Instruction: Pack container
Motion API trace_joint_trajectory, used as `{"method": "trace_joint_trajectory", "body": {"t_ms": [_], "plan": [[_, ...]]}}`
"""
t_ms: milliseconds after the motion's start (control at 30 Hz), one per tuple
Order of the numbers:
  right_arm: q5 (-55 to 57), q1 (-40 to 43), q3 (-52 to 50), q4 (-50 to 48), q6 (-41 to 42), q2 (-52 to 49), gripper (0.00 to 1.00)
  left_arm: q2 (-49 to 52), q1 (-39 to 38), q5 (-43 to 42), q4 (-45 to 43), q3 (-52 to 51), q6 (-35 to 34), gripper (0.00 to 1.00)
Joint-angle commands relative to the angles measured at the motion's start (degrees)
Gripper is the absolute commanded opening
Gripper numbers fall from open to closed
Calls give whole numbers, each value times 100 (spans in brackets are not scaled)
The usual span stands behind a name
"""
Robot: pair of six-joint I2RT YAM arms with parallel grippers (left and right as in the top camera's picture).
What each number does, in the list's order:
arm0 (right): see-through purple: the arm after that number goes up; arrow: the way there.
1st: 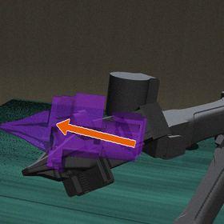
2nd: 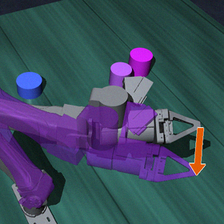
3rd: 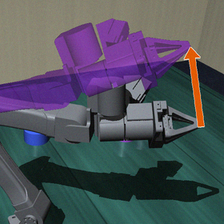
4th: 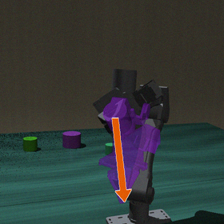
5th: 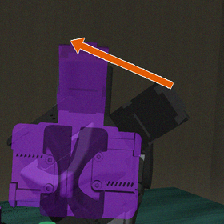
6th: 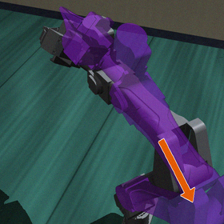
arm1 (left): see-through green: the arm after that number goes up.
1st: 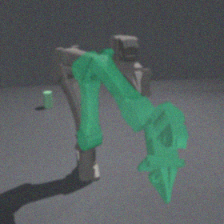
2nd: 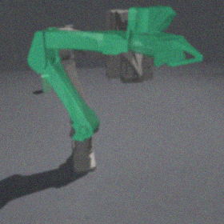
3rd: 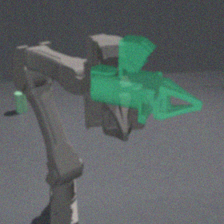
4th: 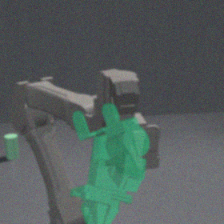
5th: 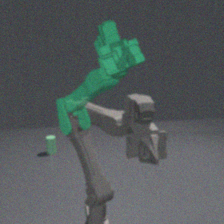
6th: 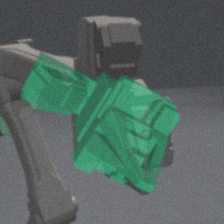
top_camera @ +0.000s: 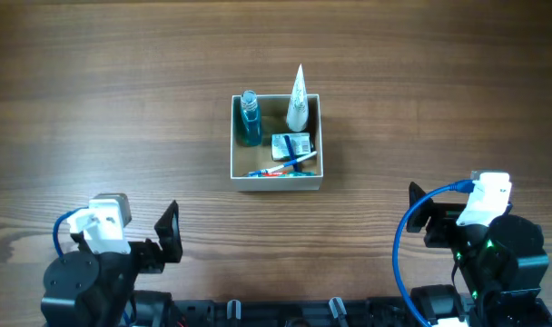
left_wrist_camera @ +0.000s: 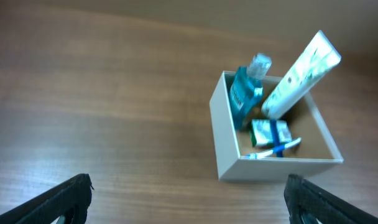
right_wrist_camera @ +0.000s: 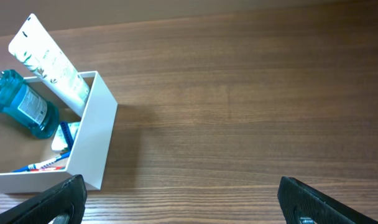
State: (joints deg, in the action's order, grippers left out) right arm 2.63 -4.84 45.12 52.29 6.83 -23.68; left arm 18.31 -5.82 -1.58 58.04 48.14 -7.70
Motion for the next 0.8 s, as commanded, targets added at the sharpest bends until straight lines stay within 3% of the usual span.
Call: {"method": "trace_joint_trajectory", "body": {"t_ms": [0, 400, 633, 767], "plan": [[76, -9, -52, -15, 79, 39, 100, -31, 44, -94, 273, -48, -68, 100], [149, -7, -210, -28, 46, 457, 100, -31, 44, -94, 656, -48, -68, 100], [-240, -9, -1663, -1276, 76, 1923, 100, -31, 44, -94, 656, -48, -68, 100], [-710, -9, -2675, -2647, 72, 2339, 100, -31, 44, -94, 656, -48, -68, 100]]}}
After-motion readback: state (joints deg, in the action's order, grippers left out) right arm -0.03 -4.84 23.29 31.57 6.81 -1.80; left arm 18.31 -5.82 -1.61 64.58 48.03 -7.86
